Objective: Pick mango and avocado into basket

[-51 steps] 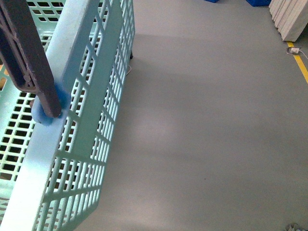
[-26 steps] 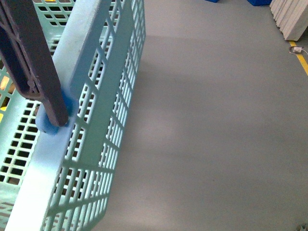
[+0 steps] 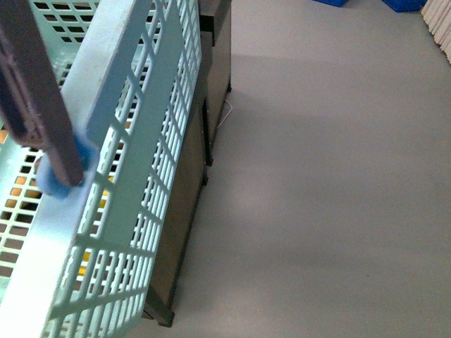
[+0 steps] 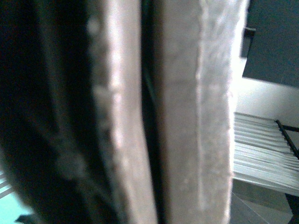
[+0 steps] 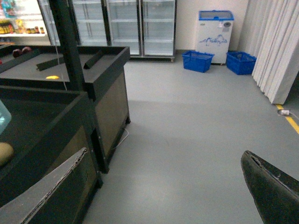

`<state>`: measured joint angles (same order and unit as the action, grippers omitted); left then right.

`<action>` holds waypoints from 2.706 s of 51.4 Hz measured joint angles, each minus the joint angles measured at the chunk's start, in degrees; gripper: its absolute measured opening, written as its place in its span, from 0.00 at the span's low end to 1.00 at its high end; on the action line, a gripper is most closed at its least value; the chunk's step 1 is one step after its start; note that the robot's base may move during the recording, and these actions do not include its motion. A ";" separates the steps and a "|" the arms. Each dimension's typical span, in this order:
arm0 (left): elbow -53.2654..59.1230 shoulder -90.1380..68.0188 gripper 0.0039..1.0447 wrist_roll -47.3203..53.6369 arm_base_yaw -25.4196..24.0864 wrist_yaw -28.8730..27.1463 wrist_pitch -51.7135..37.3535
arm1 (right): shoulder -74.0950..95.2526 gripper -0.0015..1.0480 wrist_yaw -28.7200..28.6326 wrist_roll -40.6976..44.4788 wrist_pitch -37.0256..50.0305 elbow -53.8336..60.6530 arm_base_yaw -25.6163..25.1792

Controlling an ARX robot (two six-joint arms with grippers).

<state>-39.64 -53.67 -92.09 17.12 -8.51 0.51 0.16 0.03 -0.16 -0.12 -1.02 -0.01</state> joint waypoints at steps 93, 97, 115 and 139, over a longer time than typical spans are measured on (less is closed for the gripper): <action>-0.07 0.07 0.25 0.09 -0.04 -0.07 0.04 | 0.04 0.92 -0.02 0.04 0.07 0.00 0.02; -0.07 0.07 0.25 0.04 -0.04 -0.07 0.04 | 0.04 0.92 -0.02 0.02 0.04 0.00 0.02; -0.07 0.04 0.25 0.00 -0.04 0.11 0.04 | 0.04 0.92 -0.04 0.02 0.04 0.00 0.02; -0.07 0.11 0.25 0.09 -0.04 -0.13 0.04 | 0.07 0.92 -0.02 0.04 0.04 0.00 0.02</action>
<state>-39.70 -53.56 -92.01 17.08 -8.64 0.56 0.23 0.01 -0.12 -0.08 -1.02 0.01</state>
